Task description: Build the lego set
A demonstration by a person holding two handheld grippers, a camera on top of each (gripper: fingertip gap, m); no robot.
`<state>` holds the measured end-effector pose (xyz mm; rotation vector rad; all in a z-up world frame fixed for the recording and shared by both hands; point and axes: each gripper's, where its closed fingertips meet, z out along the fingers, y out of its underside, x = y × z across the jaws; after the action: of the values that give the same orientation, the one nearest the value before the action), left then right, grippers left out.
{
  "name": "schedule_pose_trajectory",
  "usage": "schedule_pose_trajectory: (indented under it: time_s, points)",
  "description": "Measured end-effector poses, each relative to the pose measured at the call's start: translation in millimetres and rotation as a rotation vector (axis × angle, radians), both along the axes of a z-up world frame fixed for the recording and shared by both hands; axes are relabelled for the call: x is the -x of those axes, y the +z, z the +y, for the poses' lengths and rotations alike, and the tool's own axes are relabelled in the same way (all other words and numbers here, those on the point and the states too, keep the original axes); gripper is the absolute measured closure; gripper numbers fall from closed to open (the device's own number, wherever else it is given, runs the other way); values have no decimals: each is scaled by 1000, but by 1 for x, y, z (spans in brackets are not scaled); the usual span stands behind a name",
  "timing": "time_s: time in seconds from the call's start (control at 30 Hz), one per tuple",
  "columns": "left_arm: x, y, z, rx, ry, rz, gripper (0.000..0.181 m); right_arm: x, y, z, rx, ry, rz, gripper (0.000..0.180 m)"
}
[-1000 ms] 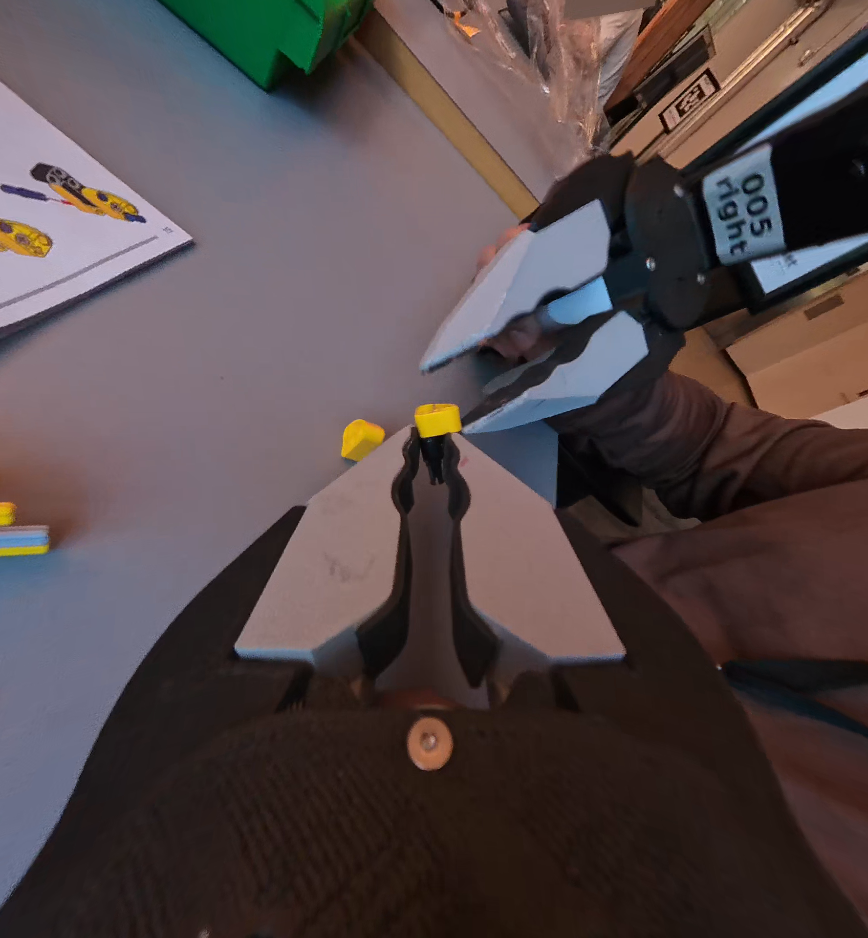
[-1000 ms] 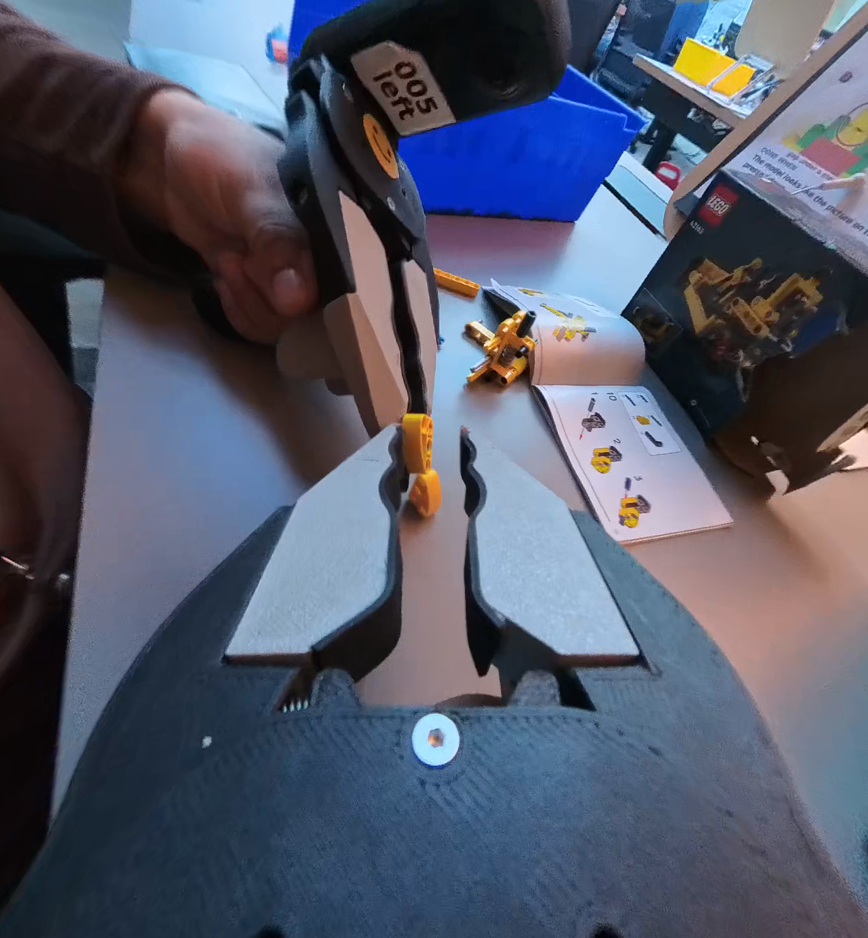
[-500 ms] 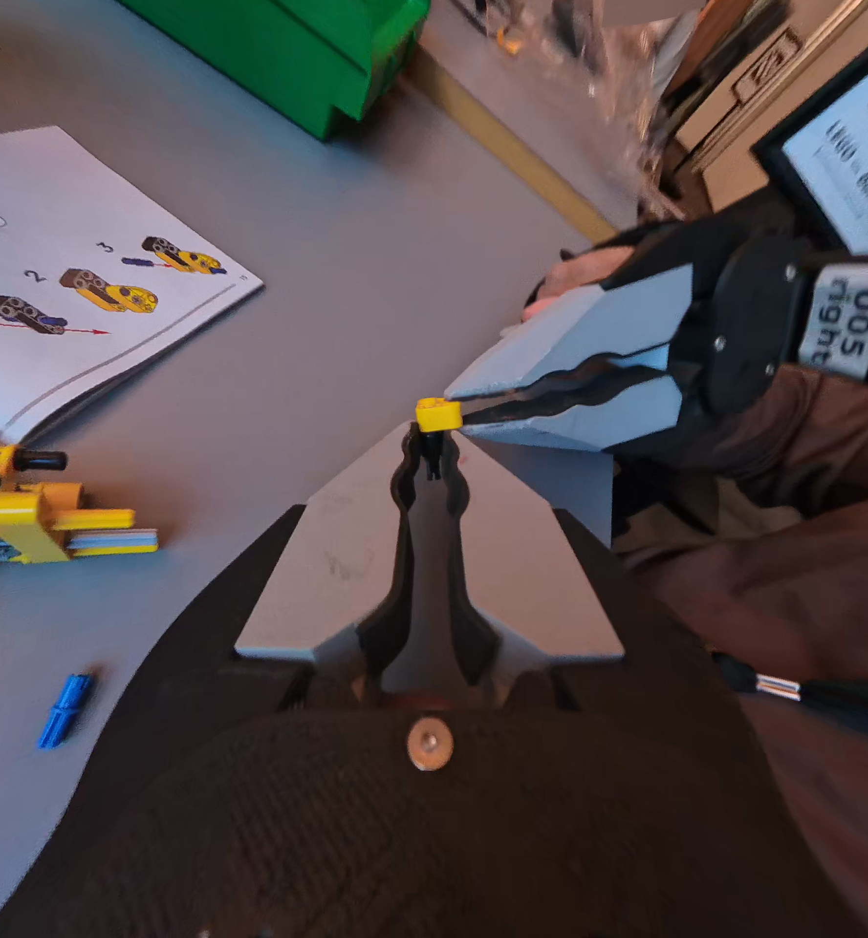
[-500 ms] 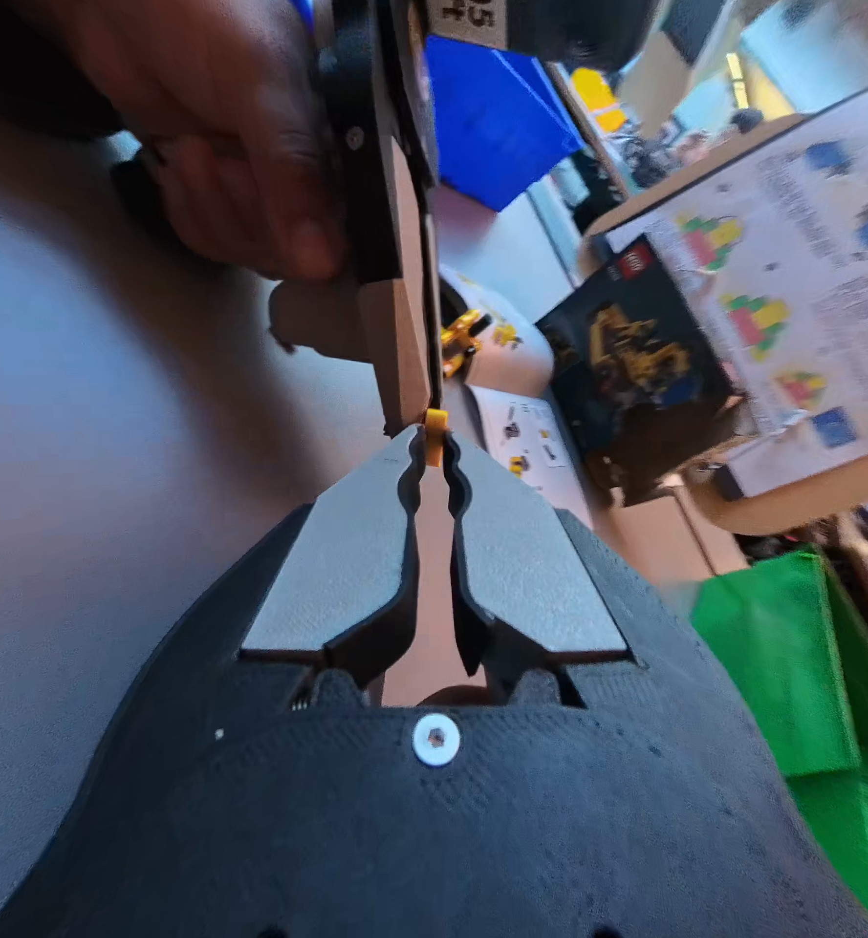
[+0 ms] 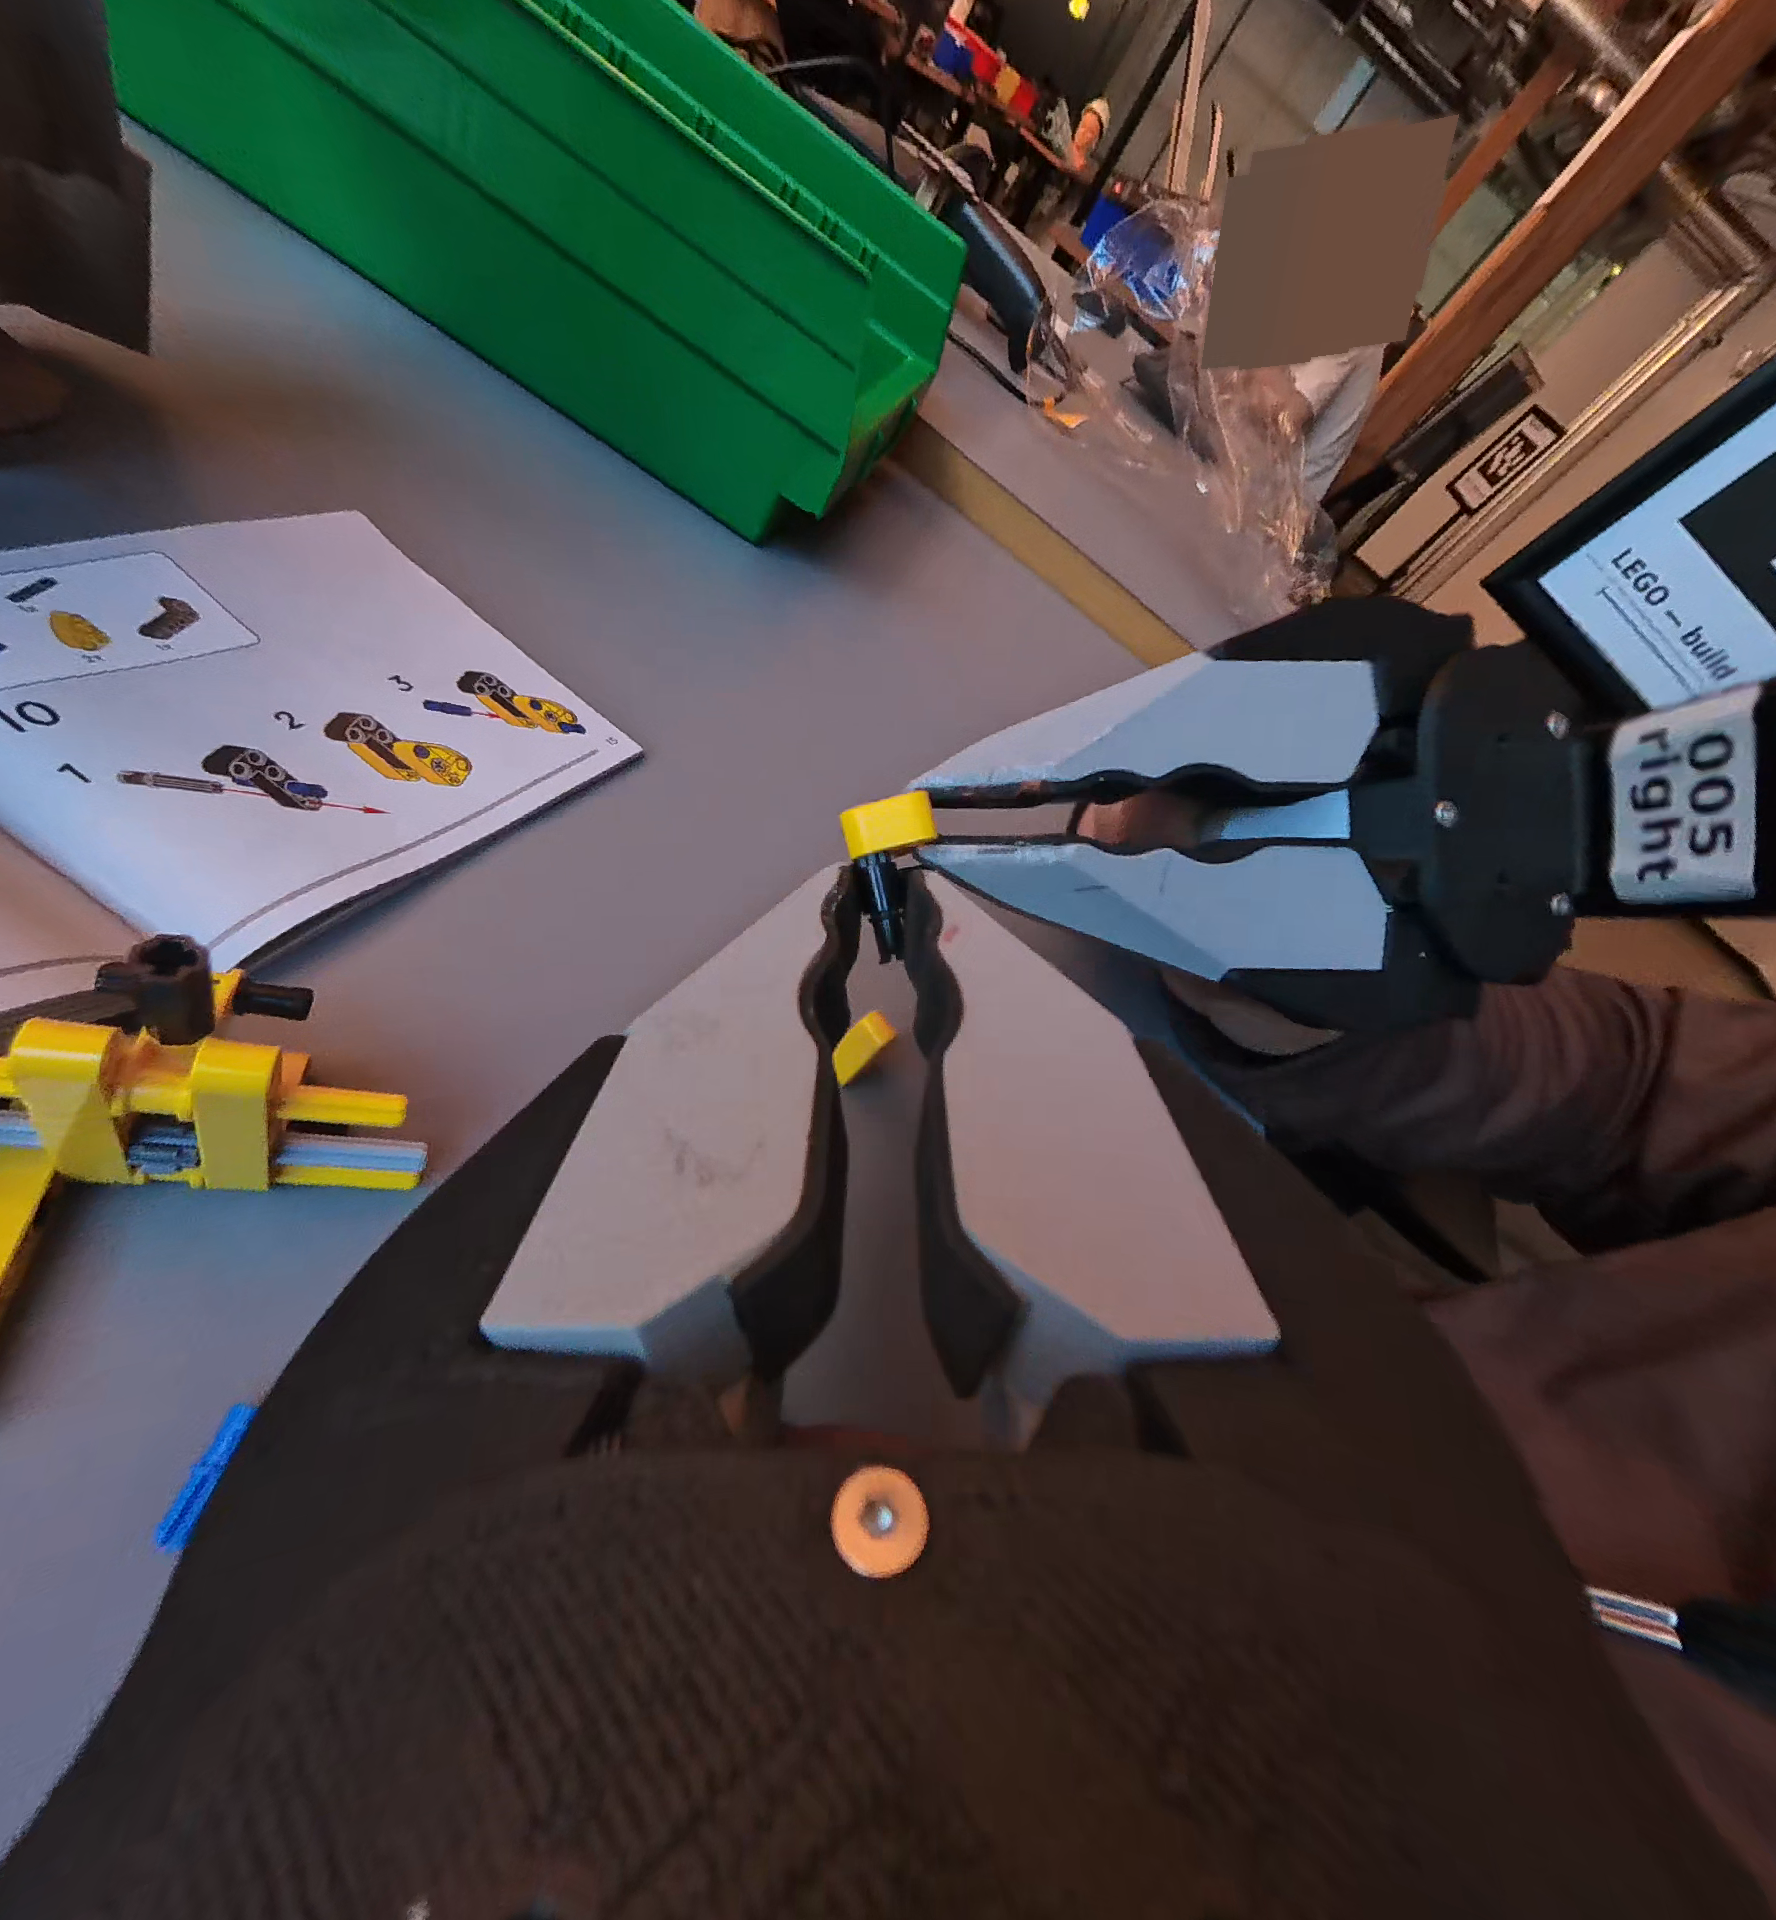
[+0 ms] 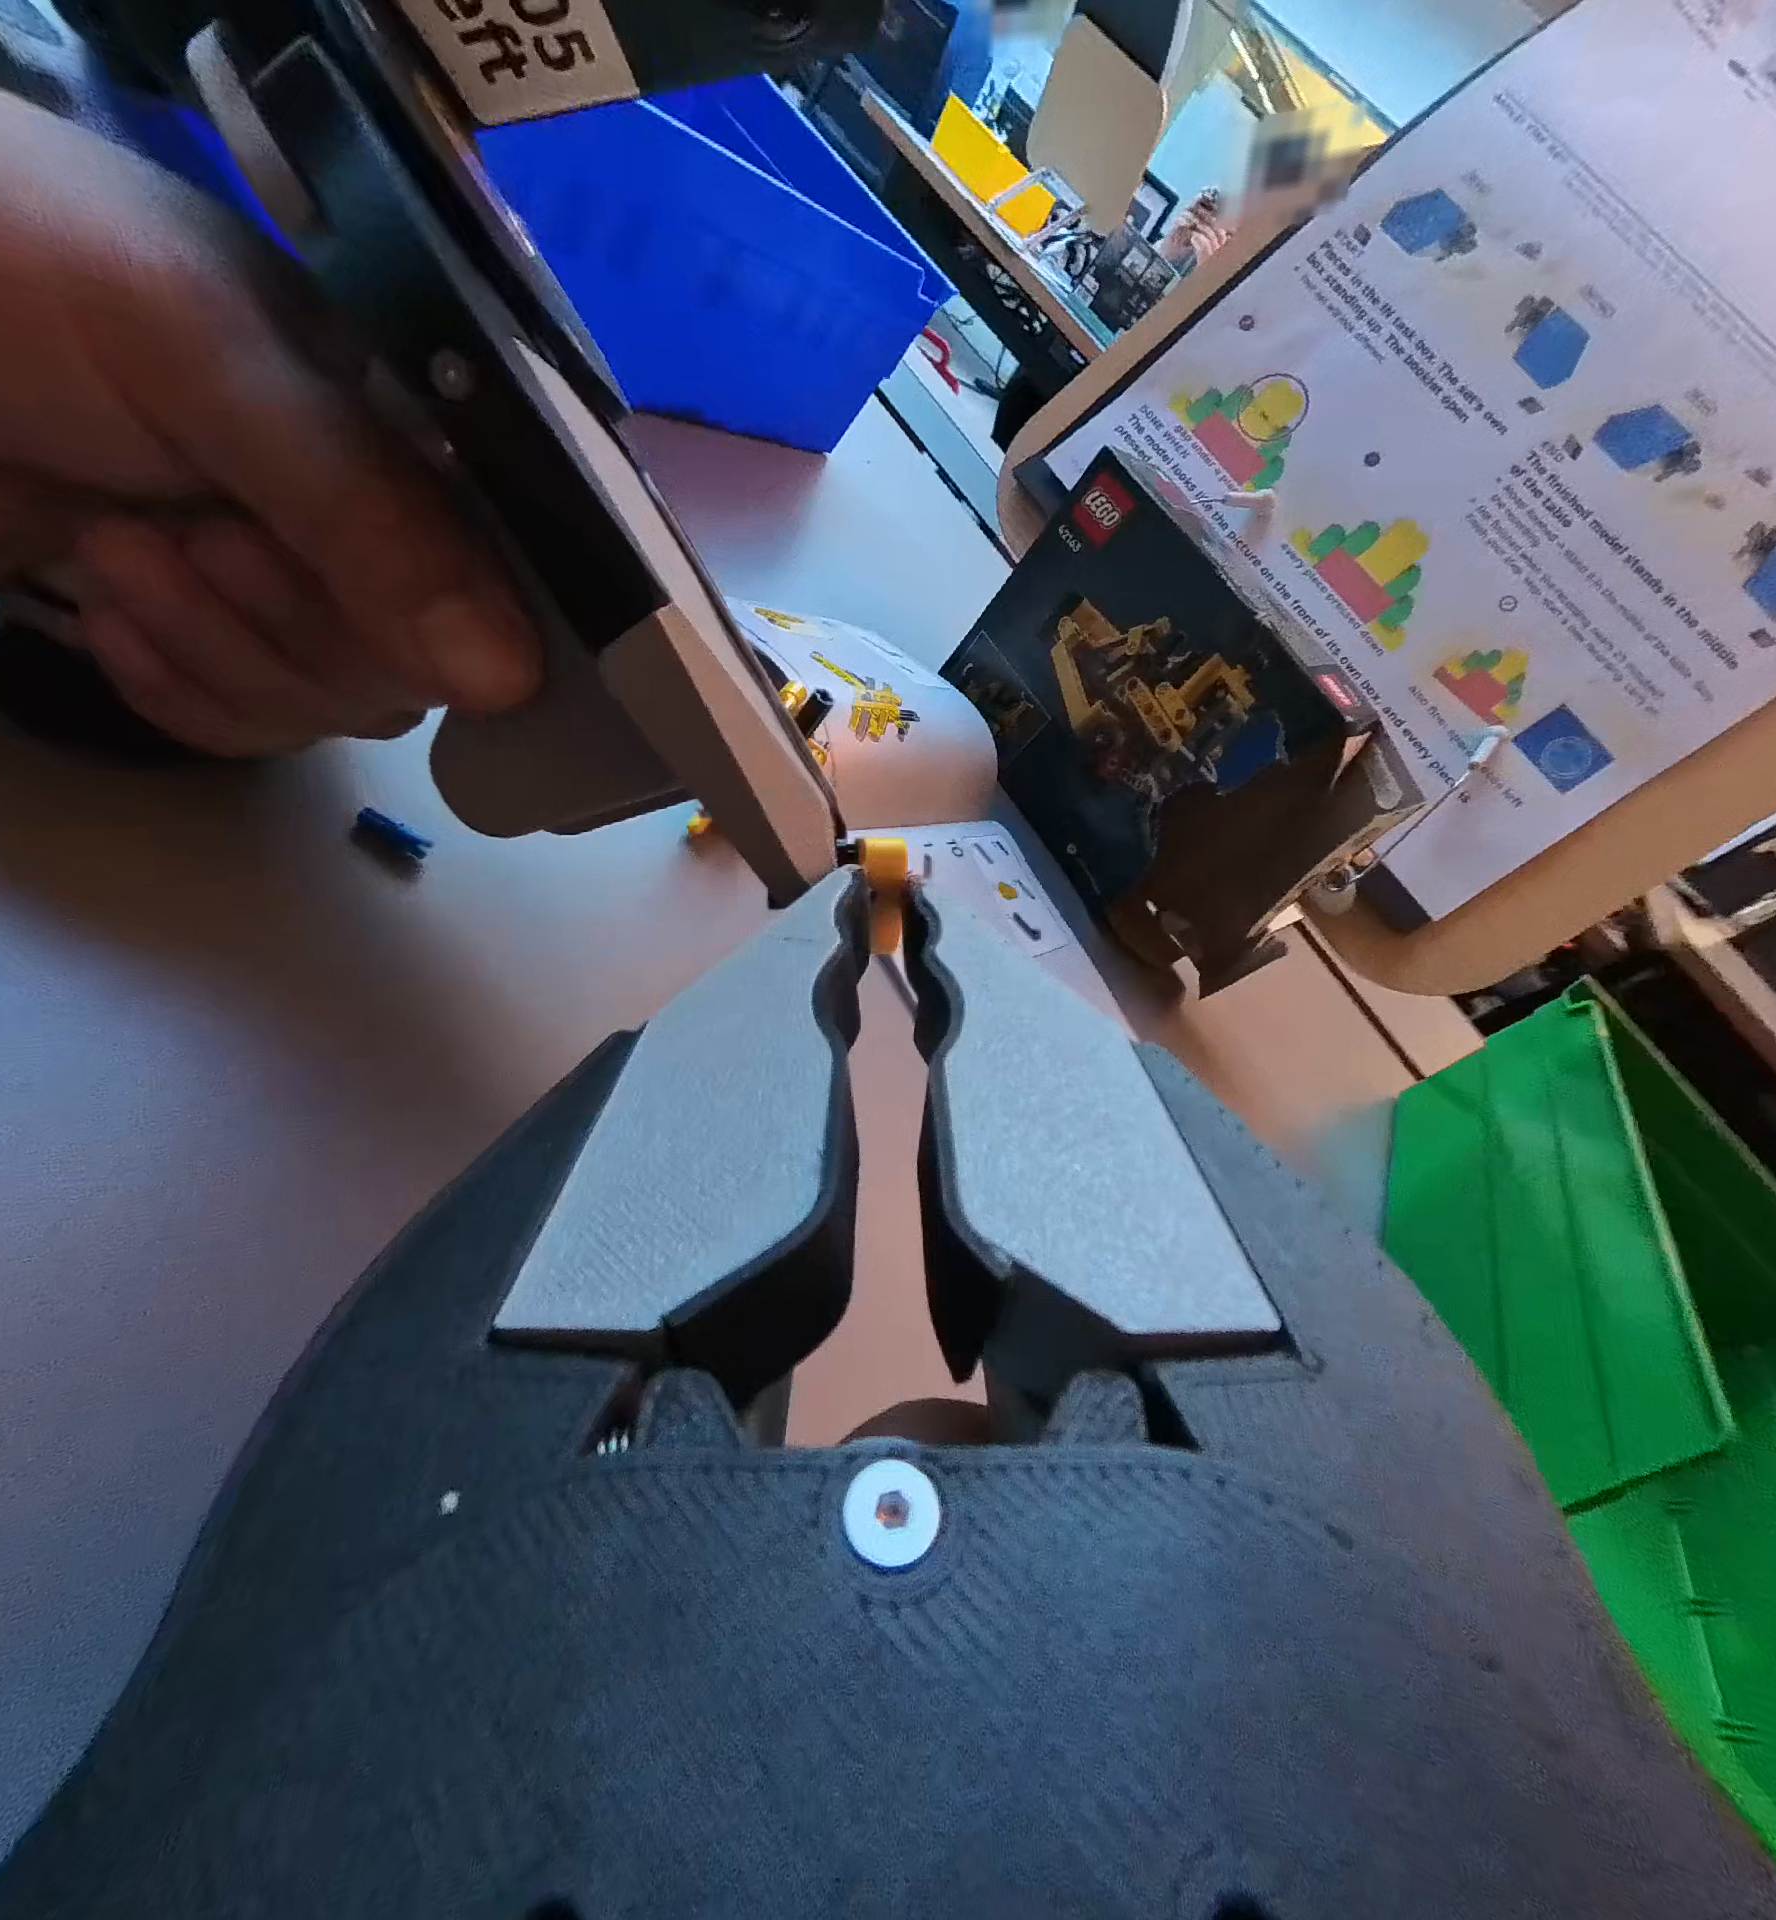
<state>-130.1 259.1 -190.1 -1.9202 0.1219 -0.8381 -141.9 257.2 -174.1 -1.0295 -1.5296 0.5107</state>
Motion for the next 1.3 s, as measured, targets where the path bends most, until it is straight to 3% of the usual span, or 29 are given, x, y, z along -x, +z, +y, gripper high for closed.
schedule_pose_trajectory:
  time_s: [0.1, 0.2, 0.33, 0.43, 0.63, 0.77, 0.9, 1.13, 1.3]
  points:
    - [0, 1, -1, 8, -9, -34, 175, 0, 1, 0, -146, -27, -21, 177]
    - [1, 1, 0, -1, 5, -8, 174, 1, 1, 1, -125, -23, -19, 177]
    - [8, 2, 4, -79, 79, 195, 174, 5, 2, 4, 146, -12, 29, 176]
    - [13, 3, 6, -77, 103, 175, 175, 11, 3, 6, 355, 17, 69, 176]
    - [16, -3, 6, 1, 73, 70, 176, 11, -7, 6, 108, 55, -68, 175]
    - [15, -1, 6, -24, 79, 103, 176, 11, -4, 5, 303, 125, -30, 176]
    - [15, -3, 7, -10, 82, 94, 176, 12, -4, 10, 447, 153, -4, 164]
    - [16, -4, 8, 6, 99, 76, 176, 15, -3, 4, 82, 124, -31, 175]
    - [15, -8, 10, 30, 106, 81, 176, 17, -4, 6, 359, 193, -22, 172]
